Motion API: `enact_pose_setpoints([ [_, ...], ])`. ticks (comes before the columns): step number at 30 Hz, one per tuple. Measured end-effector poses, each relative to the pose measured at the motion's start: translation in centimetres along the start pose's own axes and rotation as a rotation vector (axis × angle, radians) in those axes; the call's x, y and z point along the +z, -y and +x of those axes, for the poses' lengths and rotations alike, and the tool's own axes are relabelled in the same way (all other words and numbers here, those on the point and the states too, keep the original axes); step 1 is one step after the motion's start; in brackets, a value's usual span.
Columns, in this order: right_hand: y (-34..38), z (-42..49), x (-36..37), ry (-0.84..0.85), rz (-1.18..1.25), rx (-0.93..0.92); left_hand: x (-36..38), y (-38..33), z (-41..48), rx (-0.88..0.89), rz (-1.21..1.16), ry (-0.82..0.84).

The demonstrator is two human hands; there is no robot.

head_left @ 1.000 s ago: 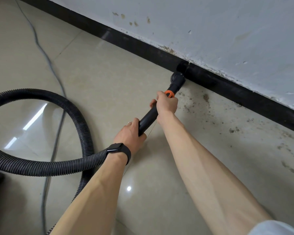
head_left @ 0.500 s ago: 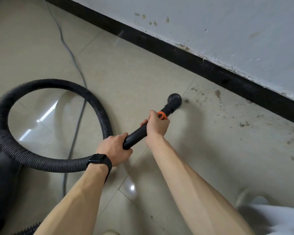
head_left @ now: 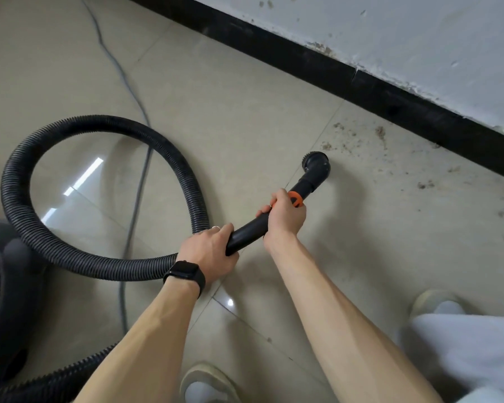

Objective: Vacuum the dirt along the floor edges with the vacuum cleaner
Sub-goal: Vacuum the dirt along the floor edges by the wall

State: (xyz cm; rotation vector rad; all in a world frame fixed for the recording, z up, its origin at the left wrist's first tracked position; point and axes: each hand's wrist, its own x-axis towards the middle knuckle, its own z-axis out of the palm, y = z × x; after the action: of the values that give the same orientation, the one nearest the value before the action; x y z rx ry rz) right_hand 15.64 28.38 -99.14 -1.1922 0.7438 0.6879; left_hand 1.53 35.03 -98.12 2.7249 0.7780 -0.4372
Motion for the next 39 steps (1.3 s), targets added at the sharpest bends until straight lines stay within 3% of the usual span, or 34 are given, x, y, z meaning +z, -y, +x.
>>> enact_pose_setpoints([
  [39, 7.9, 6.9, 1.6, 0.055, -0.047, -0.048, -1.4, -5.3, 8.8, 0.005, -0.002, -0.033],
])
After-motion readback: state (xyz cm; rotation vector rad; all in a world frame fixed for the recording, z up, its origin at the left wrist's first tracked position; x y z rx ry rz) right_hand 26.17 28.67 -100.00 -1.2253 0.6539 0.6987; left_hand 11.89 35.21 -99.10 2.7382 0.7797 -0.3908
